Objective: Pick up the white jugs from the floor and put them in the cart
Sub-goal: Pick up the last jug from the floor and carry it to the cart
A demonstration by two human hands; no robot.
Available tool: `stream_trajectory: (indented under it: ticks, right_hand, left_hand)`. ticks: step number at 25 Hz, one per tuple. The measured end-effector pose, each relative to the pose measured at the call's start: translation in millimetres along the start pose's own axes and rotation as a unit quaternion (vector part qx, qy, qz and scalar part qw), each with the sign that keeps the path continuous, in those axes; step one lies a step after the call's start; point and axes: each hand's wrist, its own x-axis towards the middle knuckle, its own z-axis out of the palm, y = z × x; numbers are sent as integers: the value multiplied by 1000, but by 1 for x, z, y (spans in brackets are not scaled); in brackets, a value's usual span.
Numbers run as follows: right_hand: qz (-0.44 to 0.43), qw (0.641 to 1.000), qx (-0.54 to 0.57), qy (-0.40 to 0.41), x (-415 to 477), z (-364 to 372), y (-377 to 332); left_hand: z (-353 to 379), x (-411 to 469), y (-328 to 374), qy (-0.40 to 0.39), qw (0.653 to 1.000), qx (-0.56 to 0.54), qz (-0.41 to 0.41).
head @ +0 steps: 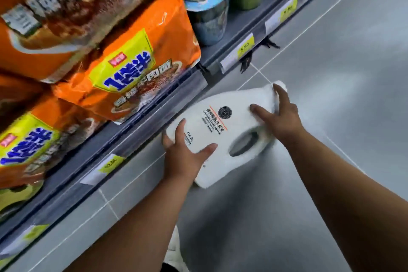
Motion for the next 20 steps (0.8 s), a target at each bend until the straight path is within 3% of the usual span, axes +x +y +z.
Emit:
stream_trajectory:
  ticks: [4,9,15,20]
  right_hand:
    - [-55,998,28,-11,29,11,13]
    - [-53,994,91,-11,24,6,24]
    - [-45,992,115,21,11,-12,37]
    - [-69,985,142,72,3,-49,38]
  left_hand:
    - [15,8,-15,47,997,-51,25]
    - [23,8,-10,62,991,-120,3]
    - [38,3,-4,37,980,-189,-48]
    - [49,1,27,6,972,-234,4]
